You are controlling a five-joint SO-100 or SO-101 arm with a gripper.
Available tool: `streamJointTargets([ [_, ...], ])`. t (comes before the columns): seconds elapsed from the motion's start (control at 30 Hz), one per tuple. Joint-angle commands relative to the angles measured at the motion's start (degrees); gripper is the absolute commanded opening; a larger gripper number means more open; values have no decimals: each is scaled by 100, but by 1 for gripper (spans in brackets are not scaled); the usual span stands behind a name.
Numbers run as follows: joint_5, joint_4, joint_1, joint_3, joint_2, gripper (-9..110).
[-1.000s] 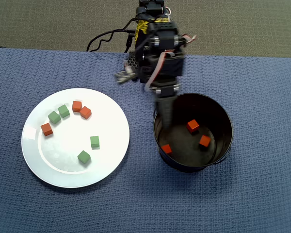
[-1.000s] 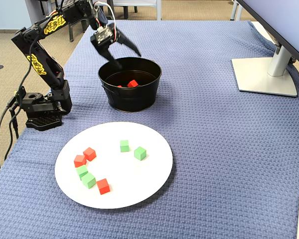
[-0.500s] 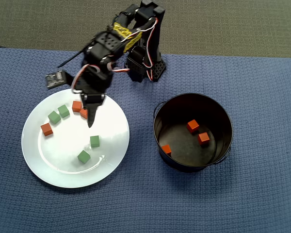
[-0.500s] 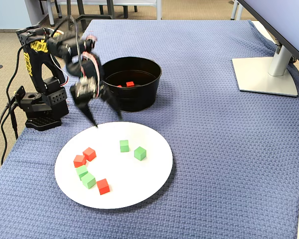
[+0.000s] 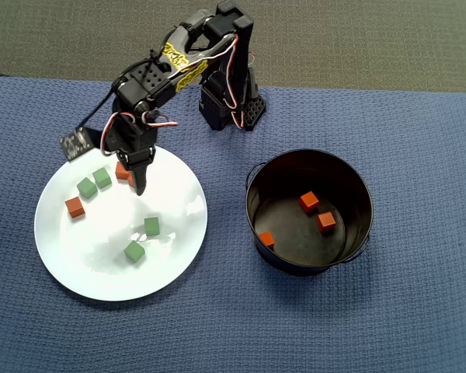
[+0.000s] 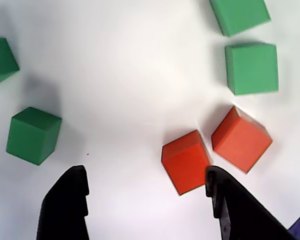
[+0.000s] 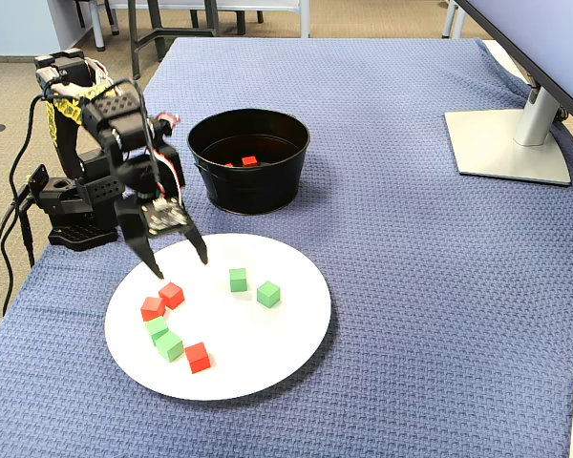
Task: Pick up the red cubes from the white plate and place them in the black recipient
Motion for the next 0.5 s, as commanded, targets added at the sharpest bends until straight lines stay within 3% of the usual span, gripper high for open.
streamJointTargets([
  [0.0,-1116,-97,53,-369,-167,25],
  [0.47,-1644,554,-62,-1274,-976,24],
])
